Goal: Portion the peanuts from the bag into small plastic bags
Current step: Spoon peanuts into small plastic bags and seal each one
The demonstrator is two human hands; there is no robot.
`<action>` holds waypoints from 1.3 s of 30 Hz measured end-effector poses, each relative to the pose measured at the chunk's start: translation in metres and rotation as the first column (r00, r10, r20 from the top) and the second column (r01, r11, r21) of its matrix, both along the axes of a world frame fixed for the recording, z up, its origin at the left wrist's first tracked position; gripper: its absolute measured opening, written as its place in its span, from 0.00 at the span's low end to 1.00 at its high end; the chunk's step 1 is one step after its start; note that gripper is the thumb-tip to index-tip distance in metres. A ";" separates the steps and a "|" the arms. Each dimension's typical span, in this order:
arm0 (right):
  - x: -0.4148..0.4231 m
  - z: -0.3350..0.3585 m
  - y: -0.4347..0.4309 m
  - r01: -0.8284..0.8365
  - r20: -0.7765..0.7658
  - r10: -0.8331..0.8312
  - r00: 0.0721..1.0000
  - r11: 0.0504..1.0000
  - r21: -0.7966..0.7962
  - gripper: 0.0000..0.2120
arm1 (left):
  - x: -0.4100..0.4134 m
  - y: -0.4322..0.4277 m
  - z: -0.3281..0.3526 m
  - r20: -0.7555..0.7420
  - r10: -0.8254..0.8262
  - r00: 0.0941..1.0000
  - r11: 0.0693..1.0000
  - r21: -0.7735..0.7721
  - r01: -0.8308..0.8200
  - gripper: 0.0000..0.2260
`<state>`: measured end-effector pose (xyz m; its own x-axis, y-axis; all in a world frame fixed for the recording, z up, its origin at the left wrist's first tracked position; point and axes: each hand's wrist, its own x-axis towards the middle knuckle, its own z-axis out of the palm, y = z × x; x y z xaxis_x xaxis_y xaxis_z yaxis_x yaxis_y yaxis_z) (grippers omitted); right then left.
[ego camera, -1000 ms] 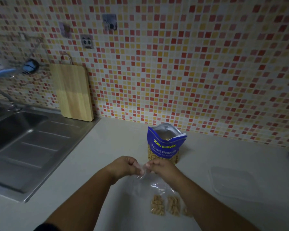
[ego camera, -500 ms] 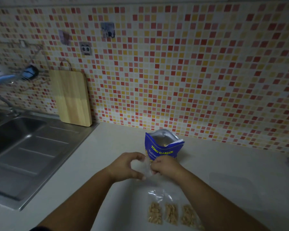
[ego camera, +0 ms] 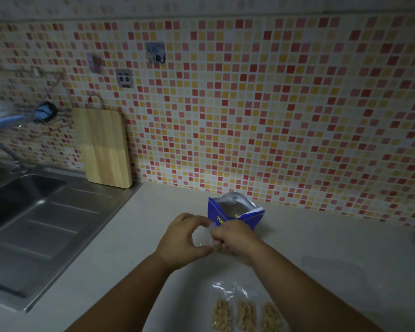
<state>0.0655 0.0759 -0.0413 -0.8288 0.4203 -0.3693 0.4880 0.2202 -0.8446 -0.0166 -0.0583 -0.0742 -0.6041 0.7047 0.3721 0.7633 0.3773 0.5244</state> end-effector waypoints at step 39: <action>0.001 0.018 0.008 0.066 -0.205 -0.017 0.979 0.970 0.233 0.07 | 0.001 0.018 0.041 0.731 0.006 0.682 0.965 0.176 -0.196 0.05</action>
